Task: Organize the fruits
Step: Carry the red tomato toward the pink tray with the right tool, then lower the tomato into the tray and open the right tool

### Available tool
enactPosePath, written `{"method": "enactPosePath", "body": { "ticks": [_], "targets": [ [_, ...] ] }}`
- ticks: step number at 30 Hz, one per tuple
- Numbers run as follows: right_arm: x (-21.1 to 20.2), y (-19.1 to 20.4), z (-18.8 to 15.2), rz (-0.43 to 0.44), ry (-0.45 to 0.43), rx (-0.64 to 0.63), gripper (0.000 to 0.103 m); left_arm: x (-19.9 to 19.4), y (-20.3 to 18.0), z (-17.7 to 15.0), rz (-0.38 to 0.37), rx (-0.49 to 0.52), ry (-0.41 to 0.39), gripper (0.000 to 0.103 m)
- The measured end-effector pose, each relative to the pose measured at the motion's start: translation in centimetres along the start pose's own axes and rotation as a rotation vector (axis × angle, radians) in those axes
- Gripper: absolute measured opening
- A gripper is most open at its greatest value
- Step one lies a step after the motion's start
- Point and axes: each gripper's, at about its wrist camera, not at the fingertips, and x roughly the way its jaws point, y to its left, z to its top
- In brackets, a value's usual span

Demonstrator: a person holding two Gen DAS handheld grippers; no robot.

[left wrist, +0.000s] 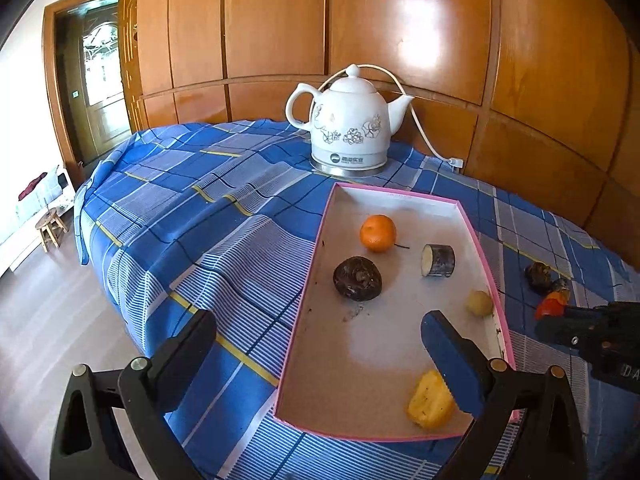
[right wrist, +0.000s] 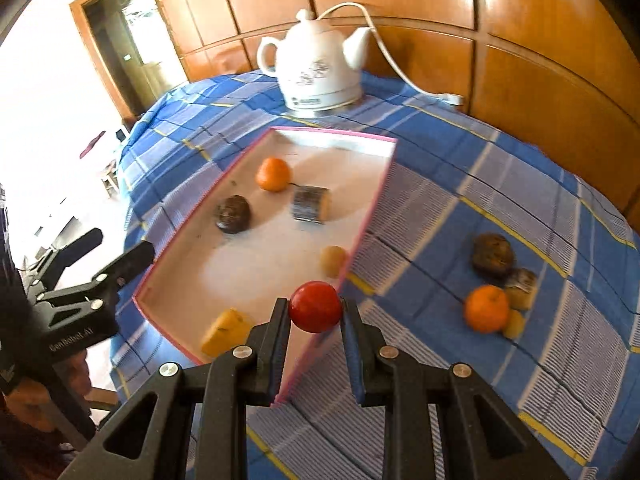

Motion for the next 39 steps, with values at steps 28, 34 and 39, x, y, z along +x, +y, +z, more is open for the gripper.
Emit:
{"method": "enactPosePath", "body": {
  "ticks": [28,34,39],
  "targets": [
    [4.8,2.0,-0.1,0.006,0.076,-0.001,0.026,0.6,3.3,0.2,-0.045,-0.072,0.002,0.103],
    [5.5,1.4,-0.5,-0.009,0.074,0.029,0.028,0.7,3.3,0.2,-0.026,-0.066,0.011,0.103],
    [5.4,1.6,-0.5,-0.017,0.071,0.026,0.030,0.6,2.8,0.0,-0.035,-0.047,0.010,0.103]
  ]
}}
